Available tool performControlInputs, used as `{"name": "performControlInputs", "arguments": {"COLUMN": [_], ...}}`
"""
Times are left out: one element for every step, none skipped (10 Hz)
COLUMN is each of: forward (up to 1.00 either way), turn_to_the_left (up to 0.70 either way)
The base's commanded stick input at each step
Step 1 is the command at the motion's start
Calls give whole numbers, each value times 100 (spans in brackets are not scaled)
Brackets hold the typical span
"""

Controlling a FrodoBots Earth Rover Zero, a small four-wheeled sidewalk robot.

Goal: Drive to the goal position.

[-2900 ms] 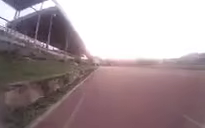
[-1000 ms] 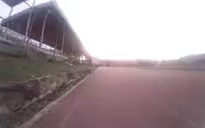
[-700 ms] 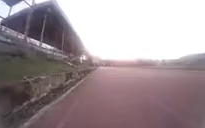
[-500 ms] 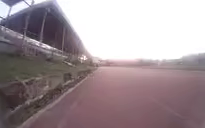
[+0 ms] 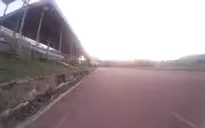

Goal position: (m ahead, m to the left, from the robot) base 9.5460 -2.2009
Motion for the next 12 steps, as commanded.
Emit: {"name": "performControlInputs", "arguments": {"forward": [70,70,70,70,70,70,70,70,70,70,70,70], "turn_to_the_left": [0,0,0,0,0,0,0,0,0,0,0,0]}}
